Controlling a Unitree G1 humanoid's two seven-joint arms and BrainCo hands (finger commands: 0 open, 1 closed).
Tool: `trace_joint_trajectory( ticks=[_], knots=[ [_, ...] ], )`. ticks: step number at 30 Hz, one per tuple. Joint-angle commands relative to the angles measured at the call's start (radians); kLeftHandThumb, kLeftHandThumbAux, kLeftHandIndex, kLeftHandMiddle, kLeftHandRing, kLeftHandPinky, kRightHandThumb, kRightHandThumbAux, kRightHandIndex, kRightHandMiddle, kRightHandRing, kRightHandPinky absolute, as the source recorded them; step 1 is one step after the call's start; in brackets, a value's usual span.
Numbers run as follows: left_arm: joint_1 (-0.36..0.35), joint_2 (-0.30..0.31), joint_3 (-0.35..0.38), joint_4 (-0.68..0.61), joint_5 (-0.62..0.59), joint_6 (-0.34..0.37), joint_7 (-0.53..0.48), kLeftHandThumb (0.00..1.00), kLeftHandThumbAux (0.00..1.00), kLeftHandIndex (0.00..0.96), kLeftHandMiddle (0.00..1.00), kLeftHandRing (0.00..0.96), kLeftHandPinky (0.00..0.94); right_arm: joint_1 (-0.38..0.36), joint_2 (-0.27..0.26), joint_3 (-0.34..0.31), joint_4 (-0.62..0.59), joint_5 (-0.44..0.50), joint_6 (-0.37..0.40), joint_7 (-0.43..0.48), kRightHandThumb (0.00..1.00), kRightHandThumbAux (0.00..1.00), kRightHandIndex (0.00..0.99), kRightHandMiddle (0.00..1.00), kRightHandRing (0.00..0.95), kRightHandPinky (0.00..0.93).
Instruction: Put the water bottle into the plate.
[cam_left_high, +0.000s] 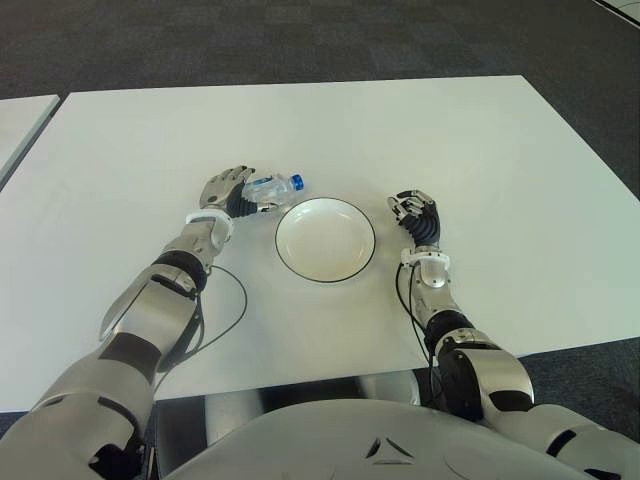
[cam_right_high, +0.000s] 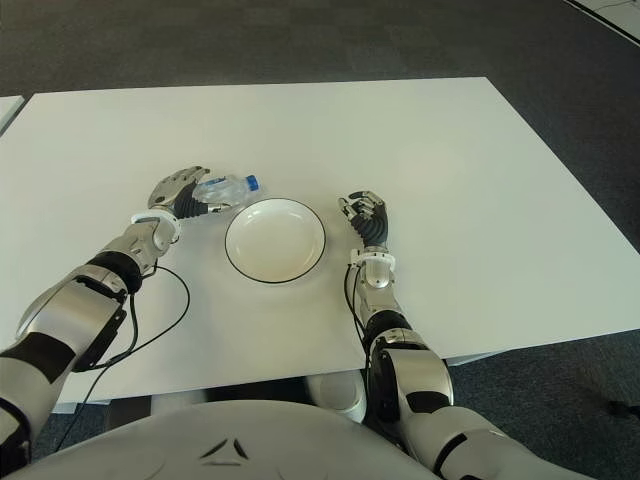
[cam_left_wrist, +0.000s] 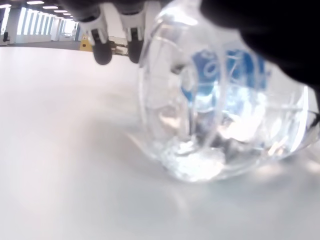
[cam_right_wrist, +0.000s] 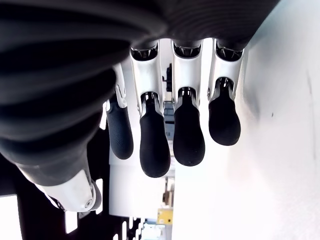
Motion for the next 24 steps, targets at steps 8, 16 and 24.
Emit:
trace_joint_trajectory(
  ticks=[8,16,24],
  knots=[
    [0.035,0.005,-0.069,0.039,0.031,0.087,-0.032,0.698,0.465,0.021,0.024,0.022,0.121,0.019,0.008,-0.005,0.02,0.015,0.009,0.005,0.709,0.726,0.436,0.688,0.691,0.696],
    [0.028,0.008,-0.081,0.043,0.031,0.143,-0.03,0.691,0.541,0.179,0.181,0.181,0.271,0.018,0.008,-0.003,0.018,0.011,0.017,-0.004,0.709,0.727,0.436,0.688,0.689,0.688],
    [0.031,0.02,-0.134,0.034,0.067,0.16,0.06,0.829,0.662,0.38,0.474,0.553,0.527,0.02,0.008,-0.002,0.015,0.009,0.017,-0.006,0.709,0.726,0.436,0.694,0.694,0.695]
  ],
)
